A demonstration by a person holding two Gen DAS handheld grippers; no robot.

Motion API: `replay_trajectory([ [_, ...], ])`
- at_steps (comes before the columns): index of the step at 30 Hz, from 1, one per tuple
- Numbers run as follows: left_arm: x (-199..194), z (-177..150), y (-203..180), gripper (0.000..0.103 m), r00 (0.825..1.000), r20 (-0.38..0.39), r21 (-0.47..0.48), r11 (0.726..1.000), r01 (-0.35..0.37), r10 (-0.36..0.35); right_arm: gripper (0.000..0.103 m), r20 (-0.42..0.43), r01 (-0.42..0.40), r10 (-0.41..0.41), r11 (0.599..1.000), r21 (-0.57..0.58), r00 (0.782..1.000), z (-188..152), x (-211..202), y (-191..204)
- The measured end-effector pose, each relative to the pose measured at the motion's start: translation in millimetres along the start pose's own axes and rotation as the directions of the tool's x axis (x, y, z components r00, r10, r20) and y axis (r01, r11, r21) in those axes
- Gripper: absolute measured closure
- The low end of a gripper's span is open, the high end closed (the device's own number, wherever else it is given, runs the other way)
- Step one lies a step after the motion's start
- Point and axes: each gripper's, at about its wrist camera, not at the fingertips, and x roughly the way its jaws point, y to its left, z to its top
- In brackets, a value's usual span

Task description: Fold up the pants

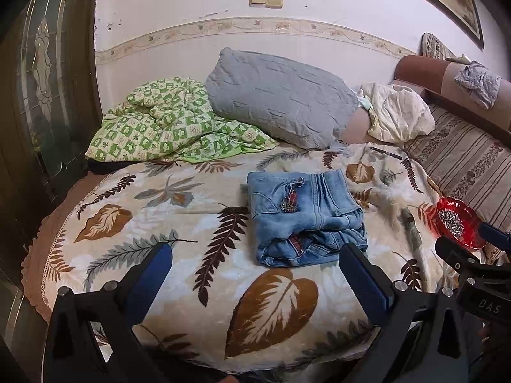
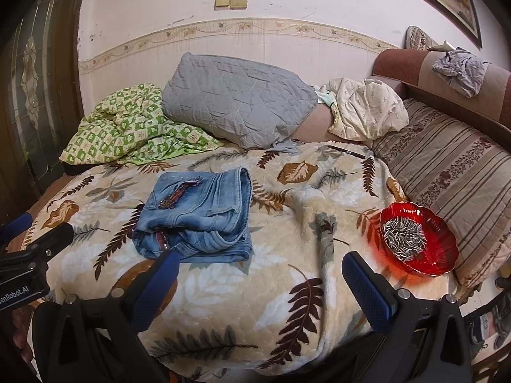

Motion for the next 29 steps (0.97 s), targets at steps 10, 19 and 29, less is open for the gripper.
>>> replay_trajectory([
  [10,-0.4,-1.3,2.7,0.0,1.0,-0.009,-0.01,1.0,-0.011,0.011,0.0,-0.005,-0.001,0.001,1.0,0.0,1.0,-2.8,1.1,0.3],
  [19,1.4,-0.8,3.5,0.0,1.0,-0.011,-0.003,1.0,-0.013,0.013,0.0,-0.006,-0.001,0.001,1.0,0.001,1.0,-2.9,2.0,0.1],
  [29,6.4,-0.4,11.6,0.0,1.0,-0.004,-0.042,0.999,0.013,-0.014,0.0,-0.008,-0.003,0.003,1.0,0.001,1.0,-2.5,3.4,-0.5],
])
